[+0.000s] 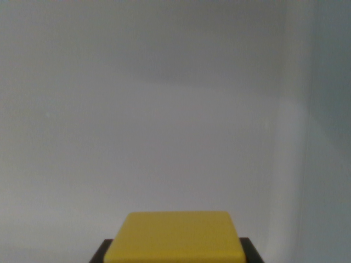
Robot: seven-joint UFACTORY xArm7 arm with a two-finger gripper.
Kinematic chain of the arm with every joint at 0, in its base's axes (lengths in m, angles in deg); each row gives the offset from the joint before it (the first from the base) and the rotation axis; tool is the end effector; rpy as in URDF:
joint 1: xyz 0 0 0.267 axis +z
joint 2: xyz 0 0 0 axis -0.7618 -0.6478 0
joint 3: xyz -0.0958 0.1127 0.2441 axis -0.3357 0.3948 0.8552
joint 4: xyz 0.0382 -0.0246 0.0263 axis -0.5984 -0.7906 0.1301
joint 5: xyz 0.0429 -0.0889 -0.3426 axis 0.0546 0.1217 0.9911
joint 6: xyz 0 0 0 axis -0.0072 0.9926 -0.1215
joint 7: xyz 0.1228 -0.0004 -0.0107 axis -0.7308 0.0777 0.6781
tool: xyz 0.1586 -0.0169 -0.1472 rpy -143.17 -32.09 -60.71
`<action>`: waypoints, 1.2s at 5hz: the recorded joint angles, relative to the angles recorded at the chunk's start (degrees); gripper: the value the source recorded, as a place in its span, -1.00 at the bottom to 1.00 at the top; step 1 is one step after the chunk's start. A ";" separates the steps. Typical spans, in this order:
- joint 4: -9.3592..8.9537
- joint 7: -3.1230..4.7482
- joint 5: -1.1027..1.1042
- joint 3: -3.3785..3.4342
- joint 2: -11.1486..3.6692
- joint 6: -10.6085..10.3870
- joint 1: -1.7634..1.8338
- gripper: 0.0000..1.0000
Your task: Pick yellow cube
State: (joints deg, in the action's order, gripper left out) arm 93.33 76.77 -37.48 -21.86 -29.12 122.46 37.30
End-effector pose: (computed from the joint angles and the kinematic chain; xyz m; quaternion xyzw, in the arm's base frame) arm 0.4123 -0.1455 0.1677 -0.9982 -0.0334 0.0442 0.0222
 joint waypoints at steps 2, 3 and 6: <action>1.32 -0.14 0.18 -0.02 1.01 2.32 0.04 1.00; 2.61 -0.28 0.35 -0.04 1.98 4.57 0.08 1.00; 3.78 -0.41 0.51 -0.05 2.88 6.62 0.12 1.00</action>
State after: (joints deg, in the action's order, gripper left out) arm 97.11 76.36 -36.97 -21.92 -26.24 129.09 37.41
